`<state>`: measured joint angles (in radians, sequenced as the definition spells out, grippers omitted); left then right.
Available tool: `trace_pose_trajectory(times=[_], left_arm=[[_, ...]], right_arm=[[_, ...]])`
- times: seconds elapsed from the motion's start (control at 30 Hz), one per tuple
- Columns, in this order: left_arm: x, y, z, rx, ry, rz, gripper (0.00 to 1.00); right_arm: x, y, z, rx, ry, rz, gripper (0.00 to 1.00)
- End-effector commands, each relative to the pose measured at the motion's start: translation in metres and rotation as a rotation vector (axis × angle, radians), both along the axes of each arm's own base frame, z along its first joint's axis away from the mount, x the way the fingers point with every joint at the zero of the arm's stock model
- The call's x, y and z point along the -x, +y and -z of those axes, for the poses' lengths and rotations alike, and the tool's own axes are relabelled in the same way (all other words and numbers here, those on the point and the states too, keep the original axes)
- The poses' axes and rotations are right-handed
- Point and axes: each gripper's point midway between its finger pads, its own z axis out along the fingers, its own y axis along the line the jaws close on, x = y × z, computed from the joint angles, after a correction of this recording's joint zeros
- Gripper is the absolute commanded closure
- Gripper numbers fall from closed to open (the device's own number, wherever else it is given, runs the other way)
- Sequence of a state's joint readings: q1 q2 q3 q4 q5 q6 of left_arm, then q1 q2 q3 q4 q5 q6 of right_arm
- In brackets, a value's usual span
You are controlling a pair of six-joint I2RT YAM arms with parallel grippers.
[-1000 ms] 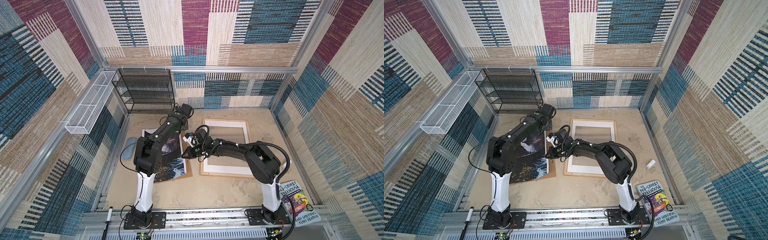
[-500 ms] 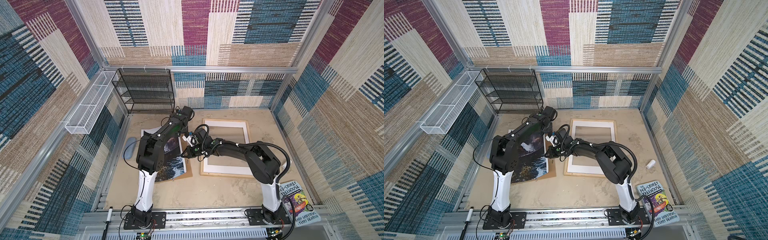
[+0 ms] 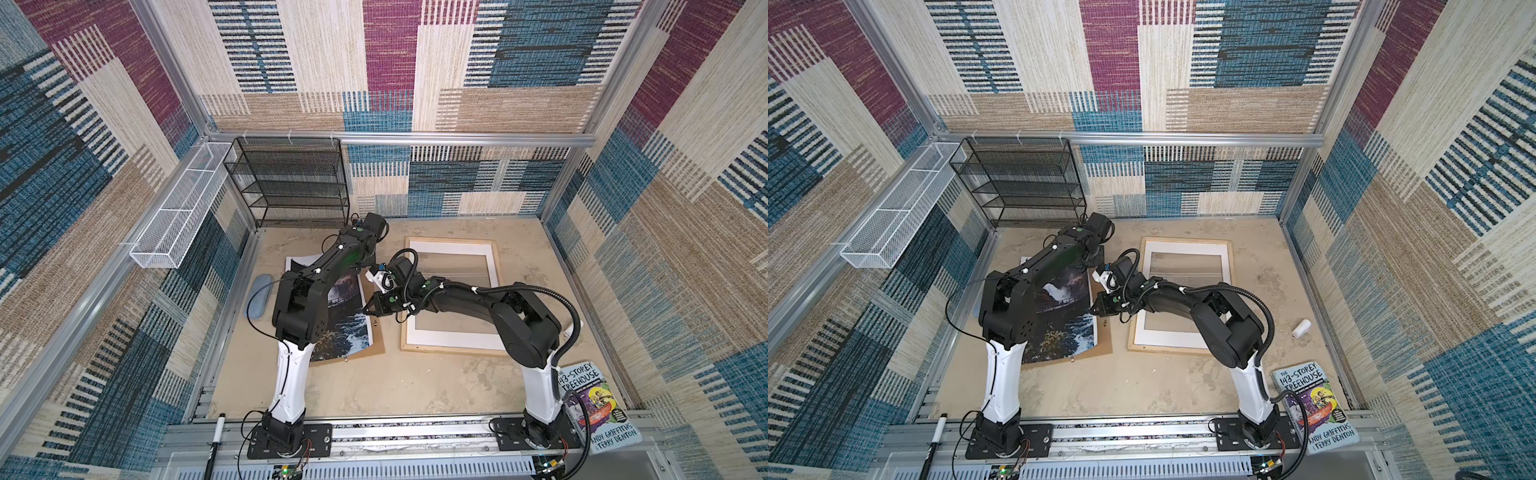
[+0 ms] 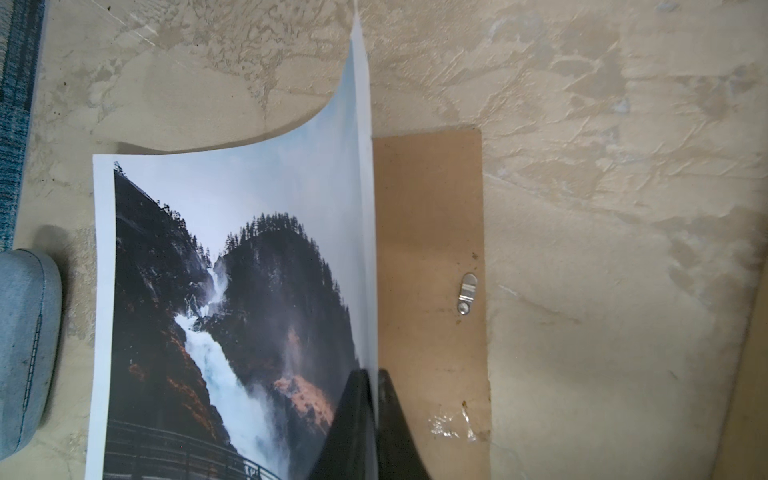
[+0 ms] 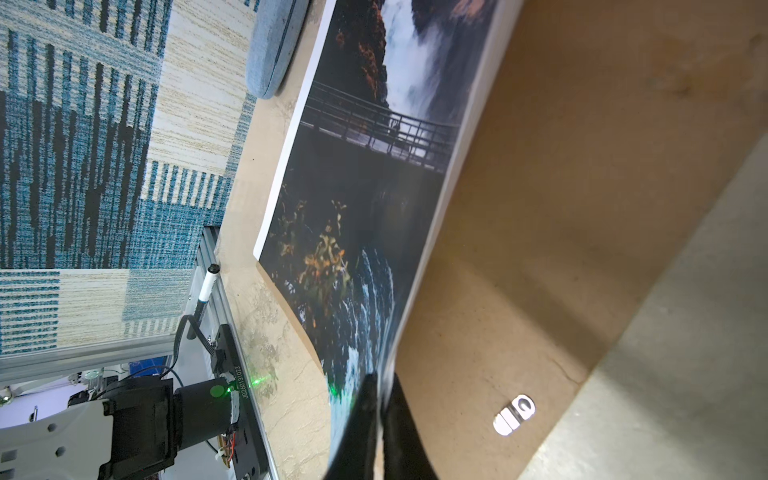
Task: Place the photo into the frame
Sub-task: 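Pinch the photo print's far edge with the left gripper and lift it, then swing the photo print over the frame with left gripper while right approaches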
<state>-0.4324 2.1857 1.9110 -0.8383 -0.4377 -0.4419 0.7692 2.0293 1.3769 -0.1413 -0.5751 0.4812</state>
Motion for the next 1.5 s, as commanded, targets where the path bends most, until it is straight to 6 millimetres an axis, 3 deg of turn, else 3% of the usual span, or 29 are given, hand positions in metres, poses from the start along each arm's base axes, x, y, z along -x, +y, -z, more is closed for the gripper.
trace_pose_trajectory(times=[0.0, 0.1, 0.27, 0.57, 0.9, 1.17, 1.37, 1.47], left_arm=[[0.005, 0.001, -0.005, -0.006, 0.012, 0.019, 0.96], [0.005, 0.0, -0.008, 0.002, 0.011, 0.027, 1.0], [0.009, -0.001, -0.018, 0.015, 0.001, 0.04, 1.0], [0.022, -0.004, -0.057, 0.035, -0.039, 0.077, 1.0], [0.048, -0.041, -0.116, 0.001, -0.108, 0.199, 1.0], [0.068, -0.083, -0.174, -0.006, -0.203, 0.306, 1.0], [0.082, -0.103, -0.203, 0.028, -0.254, 0.352, 1.0], [0.094, -0.115, -0.228, 0.056, -0.304, 0.39, 1.0]], right_arm=[[-0.004, 0.001, -0.009, -0.004, -0.038, 0.004, 0.88], [-0.004, 0.0, -0.012, -0.006, -0.048, 0.002, 0.82], [-0.005, -0.005, -0.025, -0.01, -0.097, 0.005, 0.64], [-0.013, -0.053, -0.061, -0.039, -0.189, 0.08, 0.42], [-0.036, -0.122, -0.065, -0.077, -0.203, 0.216, 0.31], [-0.034, -0.146, -0.075, -0.115, -0.233, 0.252, 0.28], [-0.028, -0.168, -0.081, -0.192, -0.239, 0.284, 0.25], [-0.025, -0.176, -0.083, -0.207, -0.249, 0.296, 0.24]])
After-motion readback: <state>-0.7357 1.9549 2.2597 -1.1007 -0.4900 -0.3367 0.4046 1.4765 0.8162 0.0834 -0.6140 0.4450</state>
